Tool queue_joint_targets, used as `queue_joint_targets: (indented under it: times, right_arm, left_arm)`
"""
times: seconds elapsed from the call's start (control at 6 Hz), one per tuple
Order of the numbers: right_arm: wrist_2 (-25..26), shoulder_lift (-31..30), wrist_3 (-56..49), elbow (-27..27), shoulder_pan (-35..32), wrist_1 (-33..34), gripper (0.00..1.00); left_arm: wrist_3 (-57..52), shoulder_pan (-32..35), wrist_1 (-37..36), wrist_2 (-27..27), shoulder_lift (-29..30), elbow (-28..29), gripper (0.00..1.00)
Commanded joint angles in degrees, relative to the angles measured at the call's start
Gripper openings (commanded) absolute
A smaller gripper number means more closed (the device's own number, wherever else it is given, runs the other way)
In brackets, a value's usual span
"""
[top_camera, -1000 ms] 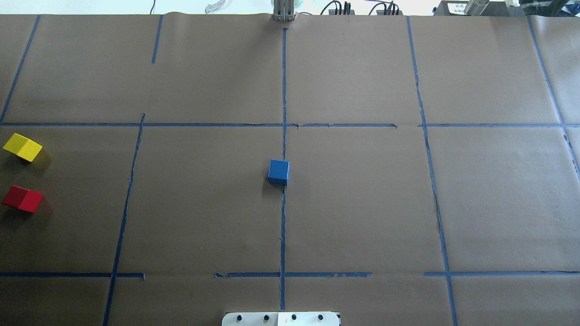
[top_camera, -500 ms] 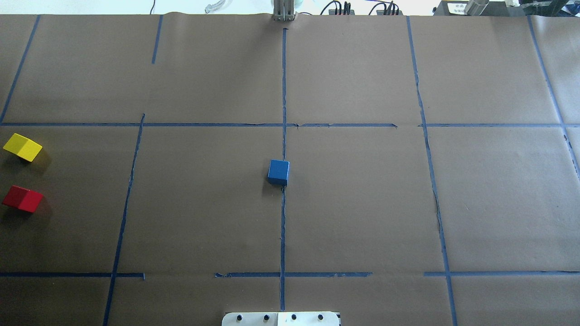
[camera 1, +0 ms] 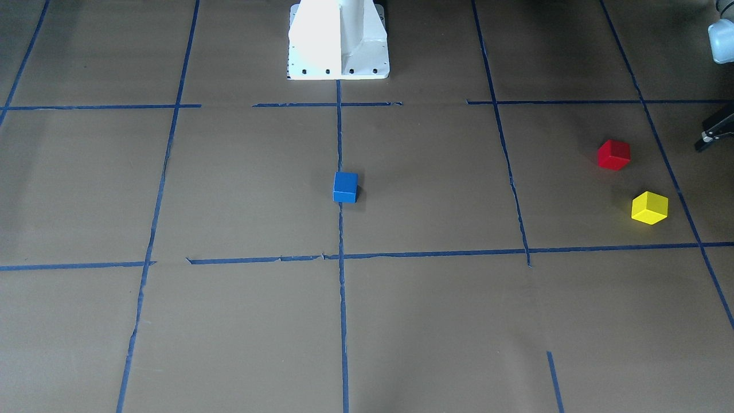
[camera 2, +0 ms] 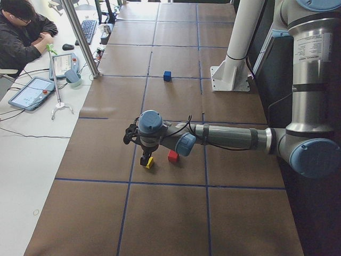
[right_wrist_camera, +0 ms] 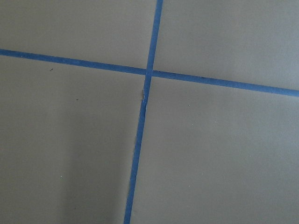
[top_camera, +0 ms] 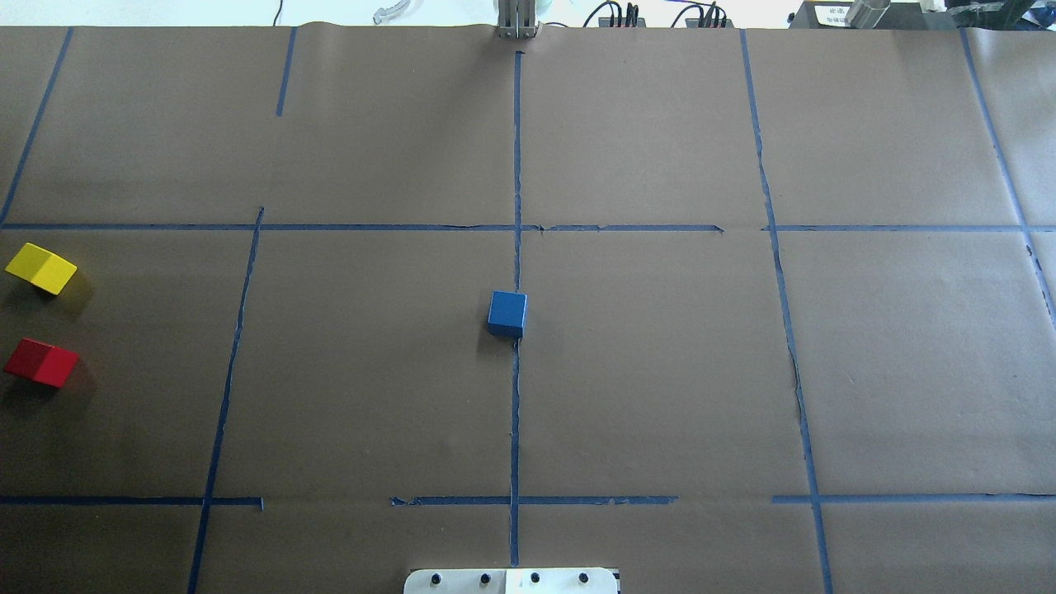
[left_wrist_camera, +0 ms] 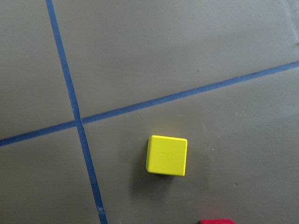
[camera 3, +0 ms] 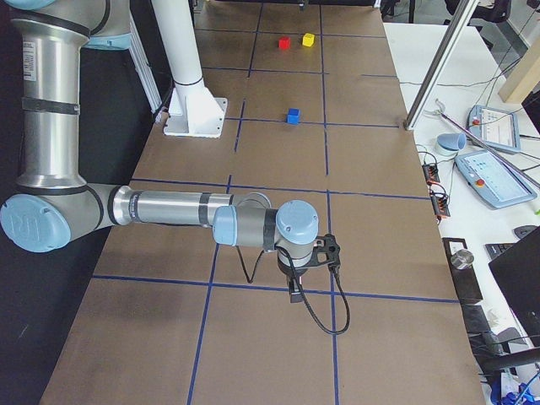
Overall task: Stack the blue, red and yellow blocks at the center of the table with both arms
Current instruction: 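Move the left gripper toward the red cube, then grasp the red cube with the left gripper and lift it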
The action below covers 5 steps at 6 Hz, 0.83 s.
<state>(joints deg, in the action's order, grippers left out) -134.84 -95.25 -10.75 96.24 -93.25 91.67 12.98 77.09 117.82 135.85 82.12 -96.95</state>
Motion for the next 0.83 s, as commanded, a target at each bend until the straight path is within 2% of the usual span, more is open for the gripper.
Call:
queue_joint_targets:
  times: [0.0,0.17,0.67]
  right_arm:
    - [0.0,0.0,-0.1,-0.2,0.0,0.1,1.0]
    - [0.0,0.0,-0.2,-0.3,0.0,0.1,1.0]
    - [-0.1,0.0,-0.2,-0.4,0.1,0.1,1.0]
  left_arm:
    - [10.1,-7.4,9.9,-6.5,-2.7,1.1,1.0]
    - [10.7,-8.6,10.0,-6.9,-2.1,1.6,1.0]
    - [20.7,-17.9,12.9,-10.6,-2.7,0.8,1.0]
